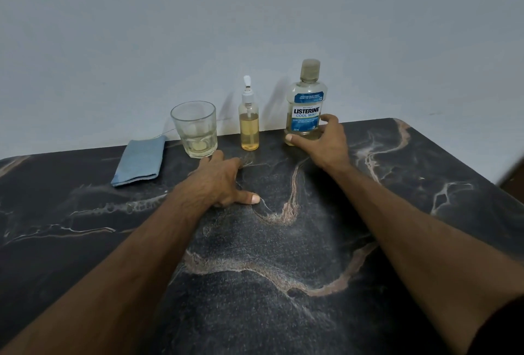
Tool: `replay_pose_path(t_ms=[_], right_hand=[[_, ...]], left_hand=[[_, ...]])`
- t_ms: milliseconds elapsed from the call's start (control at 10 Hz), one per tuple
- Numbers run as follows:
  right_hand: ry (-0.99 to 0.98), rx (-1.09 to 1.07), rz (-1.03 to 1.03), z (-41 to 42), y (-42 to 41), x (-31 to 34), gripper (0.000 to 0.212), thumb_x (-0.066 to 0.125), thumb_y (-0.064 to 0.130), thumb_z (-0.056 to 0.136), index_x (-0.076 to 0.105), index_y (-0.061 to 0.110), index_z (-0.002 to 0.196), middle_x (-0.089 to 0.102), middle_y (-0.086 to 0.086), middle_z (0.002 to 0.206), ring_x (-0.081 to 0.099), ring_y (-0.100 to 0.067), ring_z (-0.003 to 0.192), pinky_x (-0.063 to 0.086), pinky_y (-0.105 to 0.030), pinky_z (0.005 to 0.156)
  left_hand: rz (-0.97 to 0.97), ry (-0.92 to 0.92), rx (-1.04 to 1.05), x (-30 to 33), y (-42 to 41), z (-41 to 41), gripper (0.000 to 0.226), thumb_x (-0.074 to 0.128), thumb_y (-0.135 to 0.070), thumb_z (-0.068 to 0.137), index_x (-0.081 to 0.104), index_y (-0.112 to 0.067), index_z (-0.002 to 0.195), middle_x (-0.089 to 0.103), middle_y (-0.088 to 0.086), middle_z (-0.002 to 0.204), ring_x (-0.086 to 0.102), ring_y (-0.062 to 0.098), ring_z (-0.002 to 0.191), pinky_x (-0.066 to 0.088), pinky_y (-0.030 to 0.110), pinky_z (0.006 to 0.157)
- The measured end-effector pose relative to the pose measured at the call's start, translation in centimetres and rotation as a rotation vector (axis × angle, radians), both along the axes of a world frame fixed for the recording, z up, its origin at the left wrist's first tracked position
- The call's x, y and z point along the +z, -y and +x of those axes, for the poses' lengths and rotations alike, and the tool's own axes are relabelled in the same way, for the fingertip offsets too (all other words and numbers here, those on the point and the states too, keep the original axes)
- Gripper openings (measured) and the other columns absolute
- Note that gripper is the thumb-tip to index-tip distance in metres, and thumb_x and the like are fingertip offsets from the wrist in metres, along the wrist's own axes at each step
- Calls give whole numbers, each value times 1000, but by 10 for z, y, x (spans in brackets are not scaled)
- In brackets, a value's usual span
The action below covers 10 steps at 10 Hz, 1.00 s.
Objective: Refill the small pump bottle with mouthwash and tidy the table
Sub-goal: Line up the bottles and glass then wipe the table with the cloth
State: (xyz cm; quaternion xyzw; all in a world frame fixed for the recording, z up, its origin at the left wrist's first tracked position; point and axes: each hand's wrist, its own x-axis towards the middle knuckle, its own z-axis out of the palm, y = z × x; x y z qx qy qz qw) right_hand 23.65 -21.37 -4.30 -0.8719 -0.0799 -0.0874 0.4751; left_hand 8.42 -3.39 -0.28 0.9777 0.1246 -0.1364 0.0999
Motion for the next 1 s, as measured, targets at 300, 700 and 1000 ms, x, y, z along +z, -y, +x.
replay_pose_path(t_ms=[300, 700, 1000], right_hand=[[59, -159, -311, 0, -24, -6, 98, 78, 66, 66, 39, 8, 135, 50, -13, 134, 48, -31, 126, 38, -46, 104], [51, -151, -346, 2, -25, -5, 97, 77, 65, 68, 37, 9, 136, 49, -13, 137, 45, -32, 130, 36, -48, 107], [45, -140, -343, 2, -25, -4, 97, 78, 64, 68, 37, 10, 138, 49, -12, 139, 44, -31, 131, 35, -49, 107]], left_hand=[[-13, 7, 12, -1, -1, 1, 92, 70, -63, 72, 32, -23, 146, 31, 13, 144, 32, 34, 134, 36, 56, 107], [-21, 14, 12, -2, -1, -2, 93, 68, -64, 72, 30, -25, 148, 28, 13, 146, 28, 35, 137, 33, 58, 109], [-13, 13, 9, -2, -1, -2, 92, 68, -64, 73, 31, -24, 147, 28, 14, 147, 29, 36, 136, 34, 58, 108]])
